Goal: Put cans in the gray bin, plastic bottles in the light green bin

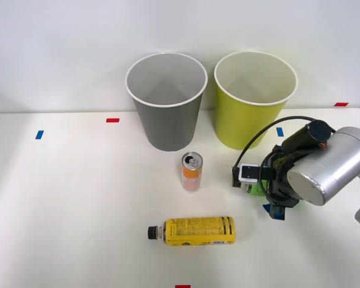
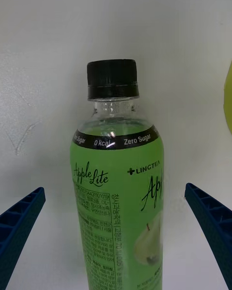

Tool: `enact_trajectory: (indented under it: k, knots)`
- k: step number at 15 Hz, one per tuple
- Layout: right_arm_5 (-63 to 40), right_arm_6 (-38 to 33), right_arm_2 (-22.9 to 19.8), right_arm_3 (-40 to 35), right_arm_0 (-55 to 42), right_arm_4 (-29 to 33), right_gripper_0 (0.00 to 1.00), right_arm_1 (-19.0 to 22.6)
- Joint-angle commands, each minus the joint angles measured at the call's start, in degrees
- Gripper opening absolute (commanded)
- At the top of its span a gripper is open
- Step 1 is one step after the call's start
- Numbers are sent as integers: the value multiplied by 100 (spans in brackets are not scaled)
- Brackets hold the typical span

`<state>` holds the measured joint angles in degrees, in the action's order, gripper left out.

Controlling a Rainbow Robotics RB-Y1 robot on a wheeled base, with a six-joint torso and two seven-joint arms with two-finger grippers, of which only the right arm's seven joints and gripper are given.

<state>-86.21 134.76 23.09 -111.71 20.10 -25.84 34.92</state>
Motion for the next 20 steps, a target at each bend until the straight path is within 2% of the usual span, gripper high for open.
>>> enact_trajectory:
  k: [1,11,18,19,20]
  knots:
    - [-1,6,64,307,135,238,100,-249]
    - [-1,-11,152,378,170,299,100,-240]
    - [8,-38,327,378,170,624,100,-276]
    - [8,-55,345,378,161,607,54,-276]
    - [8,-73,345,378,170,607,15,-276]
